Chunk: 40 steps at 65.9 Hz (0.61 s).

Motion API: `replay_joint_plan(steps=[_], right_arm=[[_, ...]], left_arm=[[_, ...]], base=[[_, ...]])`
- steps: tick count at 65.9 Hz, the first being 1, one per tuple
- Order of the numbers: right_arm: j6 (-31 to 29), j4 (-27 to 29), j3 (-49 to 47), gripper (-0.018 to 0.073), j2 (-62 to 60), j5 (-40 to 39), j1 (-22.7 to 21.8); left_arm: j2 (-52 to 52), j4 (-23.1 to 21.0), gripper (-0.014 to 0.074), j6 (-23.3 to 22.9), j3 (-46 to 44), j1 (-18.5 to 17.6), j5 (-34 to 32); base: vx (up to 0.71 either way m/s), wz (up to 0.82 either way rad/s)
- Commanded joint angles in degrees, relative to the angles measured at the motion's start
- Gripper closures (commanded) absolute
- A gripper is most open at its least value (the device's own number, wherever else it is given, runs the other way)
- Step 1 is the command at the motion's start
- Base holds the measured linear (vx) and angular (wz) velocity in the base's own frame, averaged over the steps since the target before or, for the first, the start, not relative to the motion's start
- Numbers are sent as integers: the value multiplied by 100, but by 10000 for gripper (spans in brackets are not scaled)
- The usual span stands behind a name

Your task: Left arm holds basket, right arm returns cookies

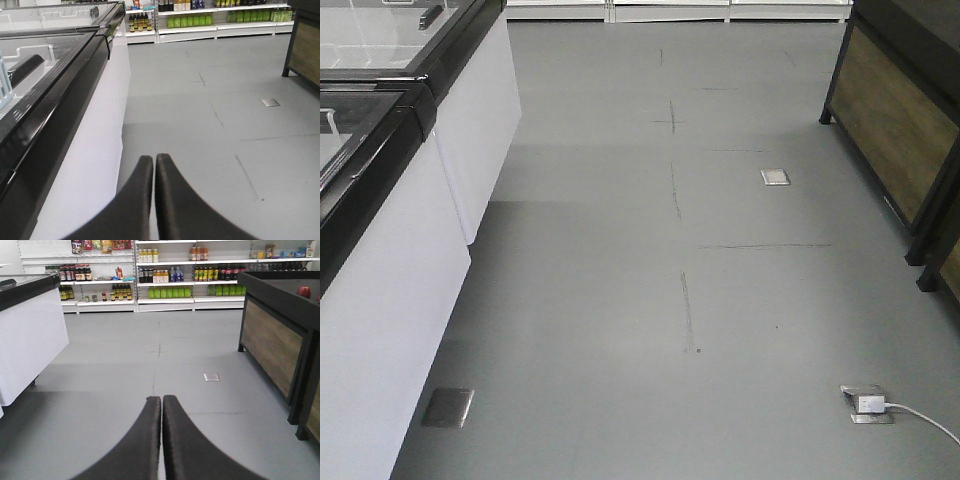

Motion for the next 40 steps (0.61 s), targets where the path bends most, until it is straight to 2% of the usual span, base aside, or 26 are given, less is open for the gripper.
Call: replay_joint_plan(steps=[1,40], right_arm=[[-7,-23,-6,568,-58,-449,3],[-7,-23,-6,568,-58,-449,3]], left_arm=[[-87,-29,603,-66,17,0,-405],[-87,-29,603,-66,17,0,-405]], base=[[0,0],[0,0]])
